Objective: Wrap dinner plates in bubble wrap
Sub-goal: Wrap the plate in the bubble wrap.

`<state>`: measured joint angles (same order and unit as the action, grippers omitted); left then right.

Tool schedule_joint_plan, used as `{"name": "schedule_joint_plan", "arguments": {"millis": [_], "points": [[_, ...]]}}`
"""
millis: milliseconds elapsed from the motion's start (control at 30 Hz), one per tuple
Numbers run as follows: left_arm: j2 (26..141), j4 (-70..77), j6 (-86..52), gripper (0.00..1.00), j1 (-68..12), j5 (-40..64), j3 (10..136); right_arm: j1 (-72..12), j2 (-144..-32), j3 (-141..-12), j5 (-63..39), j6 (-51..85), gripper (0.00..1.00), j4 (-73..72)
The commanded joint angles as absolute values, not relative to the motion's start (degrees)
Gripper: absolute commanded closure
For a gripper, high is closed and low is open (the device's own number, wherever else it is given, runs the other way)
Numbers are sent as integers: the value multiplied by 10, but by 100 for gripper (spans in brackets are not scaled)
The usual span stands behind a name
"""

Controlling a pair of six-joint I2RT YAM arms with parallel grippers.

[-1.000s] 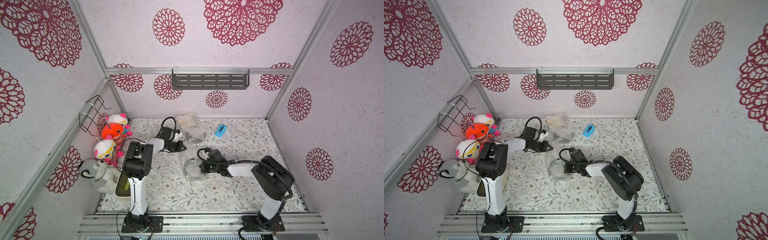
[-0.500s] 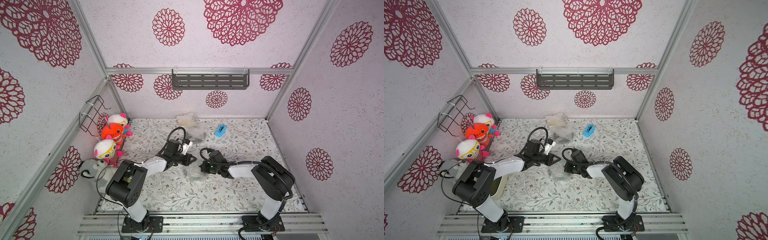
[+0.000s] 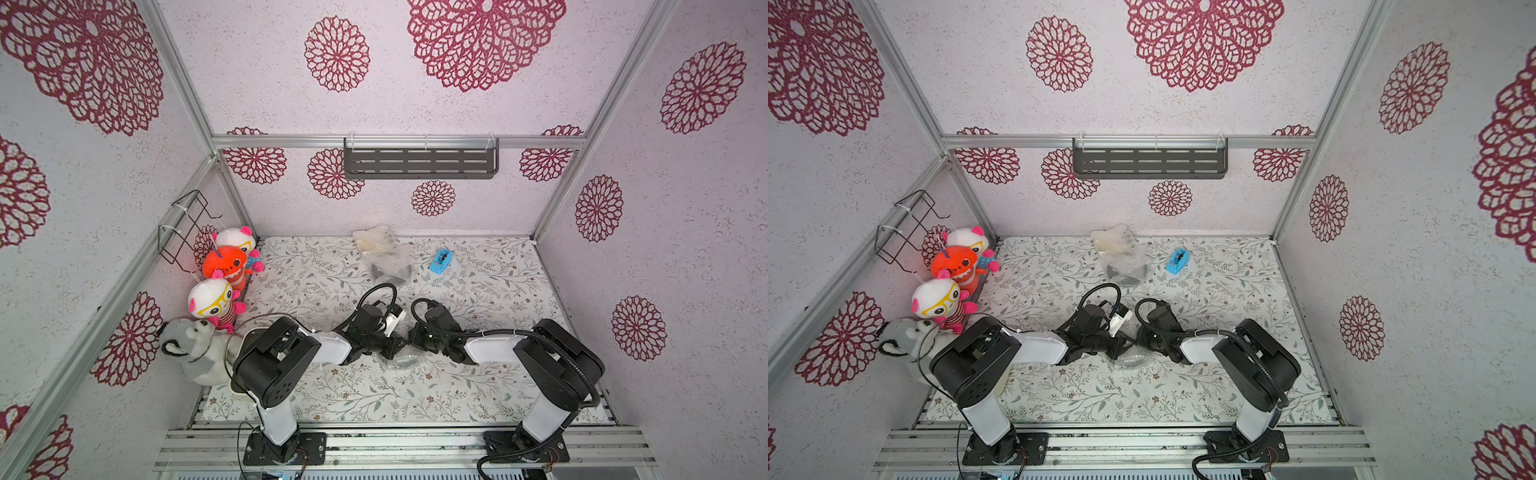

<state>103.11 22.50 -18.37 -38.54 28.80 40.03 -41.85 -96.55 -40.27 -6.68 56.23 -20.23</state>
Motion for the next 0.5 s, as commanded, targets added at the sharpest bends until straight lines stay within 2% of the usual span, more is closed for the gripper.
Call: {"name": "schedule_joint_plan", "arguments": {"millis": [0,100,233,333,467], "points": [[1071,221,-171,100,-399,293,390,-409,-902,-401,-27,541,76,-196],[1072,233,-172,100,-399,286,386,-396,-860,-386,-40,534,67,-199],[1069,245,-170,100,-399,278,381,-378,-840,-360,-107,559,61,-245],[1069,251,-169,100,-400,277,379,-380,-869,-392,-173,565,57,-239],[1072,262,-166,100,-400,274,378,-395,-909,-430,-159,561,51,-189]]}}
